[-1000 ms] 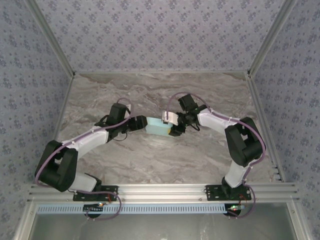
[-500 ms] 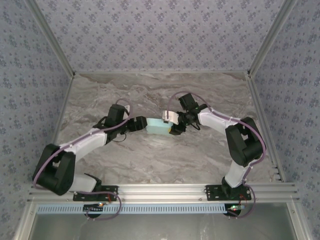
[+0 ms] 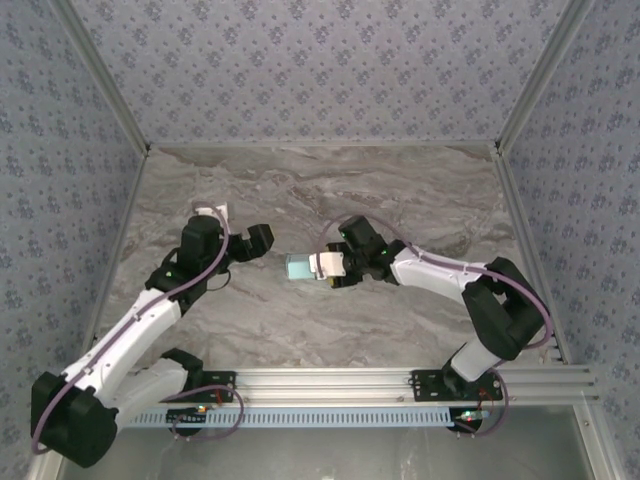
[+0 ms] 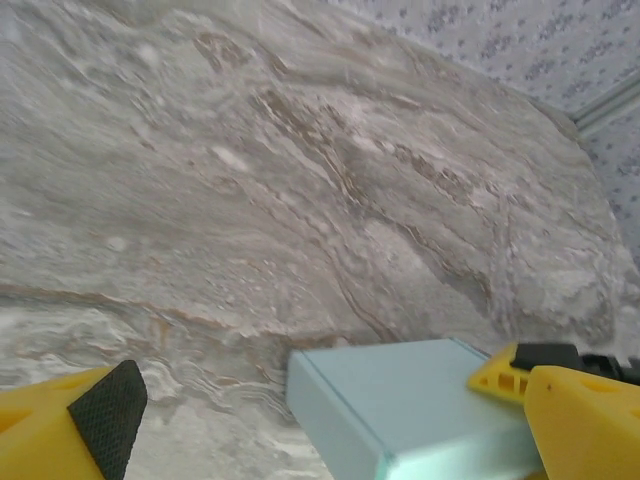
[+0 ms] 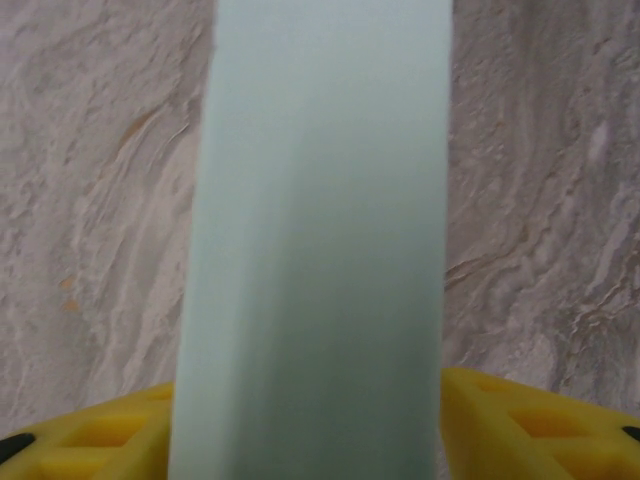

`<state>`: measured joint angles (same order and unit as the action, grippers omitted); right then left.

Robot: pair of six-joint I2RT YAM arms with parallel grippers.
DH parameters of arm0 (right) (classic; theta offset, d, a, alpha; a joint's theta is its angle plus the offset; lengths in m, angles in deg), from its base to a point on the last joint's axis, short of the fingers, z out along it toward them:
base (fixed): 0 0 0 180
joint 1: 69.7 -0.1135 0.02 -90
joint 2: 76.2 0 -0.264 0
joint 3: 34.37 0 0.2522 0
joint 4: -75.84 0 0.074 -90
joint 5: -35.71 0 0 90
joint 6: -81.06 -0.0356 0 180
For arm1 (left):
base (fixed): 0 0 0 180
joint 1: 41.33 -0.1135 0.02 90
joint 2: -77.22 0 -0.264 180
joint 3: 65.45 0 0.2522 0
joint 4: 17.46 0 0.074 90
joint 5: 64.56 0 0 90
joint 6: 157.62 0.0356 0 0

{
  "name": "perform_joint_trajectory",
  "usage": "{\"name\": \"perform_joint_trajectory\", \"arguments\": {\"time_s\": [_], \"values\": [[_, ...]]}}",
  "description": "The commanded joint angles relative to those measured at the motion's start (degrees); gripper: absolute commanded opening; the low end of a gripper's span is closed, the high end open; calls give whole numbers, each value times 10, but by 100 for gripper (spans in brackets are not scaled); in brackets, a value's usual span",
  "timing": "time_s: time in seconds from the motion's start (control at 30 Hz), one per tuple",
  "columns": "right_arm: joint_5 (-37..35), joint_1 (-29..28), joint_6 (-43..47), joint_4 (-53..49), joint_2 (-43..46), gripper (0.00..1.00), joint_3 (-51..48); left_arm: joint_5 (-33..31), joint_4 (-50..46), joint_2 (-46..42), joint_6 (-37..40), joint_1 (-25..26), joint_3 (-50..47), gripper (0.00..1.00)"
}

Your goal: Fold the paper box

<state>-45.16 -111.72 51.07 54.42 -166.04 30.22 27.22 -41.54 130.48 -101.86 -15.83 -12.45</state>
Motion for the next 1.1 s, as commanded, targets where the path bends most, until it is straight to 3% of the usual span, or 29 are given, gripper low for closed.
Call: {"name": "perform_joint_trajectory", "arguments": {"time_s": [0.0, 0.07, 0.1, 0.13, 0.27, 0.37, 0.5, 0.77, 0.87, 0.97, 1.07], "values": [[-46, -16, 5, -30, 51, 63, -29, -74, -10, -45, 31, -3, -16, 99], [-31, -19, -17, -61, 87, 66, -36, -99, -23, -58, 42, -3, -20, 99], [-30, -22, -26, -67, 108, 96, -44, -117, -36, -62, 45, -3, -18, 99], [-29, -25, -34, -69, 128, 100, -52, -131, -46, -63, 50, -3, -17, 99], [25, -21, -86, -91, 229, 100, -73, -116, -63, -59, 131, -1, -19, 99], [69, -14, -120, -100, 308, 100, -87, -157, -62, -63, 147, 6, -27, 99], [67, -1, -176, -75, 424, 100, -104, -140, -56, -84, 210, 7, -35, 99], [-159, 51, -302, 29, 596, 100, -140, -189, -21, -184, 300, 9, -81, 99], [-260, 87, -388, 62, 627, 100, -185, -235, 85, -194, 362, 7, -157, 99], [-356, 140, -495, 131, 634, 100, -256, -229, 202, -170, 416, -6, -224, 99], [-329, 209, -546, 181, 631, 100, -330, -190, 241, -127, 412, -44, -234, 99]]}}
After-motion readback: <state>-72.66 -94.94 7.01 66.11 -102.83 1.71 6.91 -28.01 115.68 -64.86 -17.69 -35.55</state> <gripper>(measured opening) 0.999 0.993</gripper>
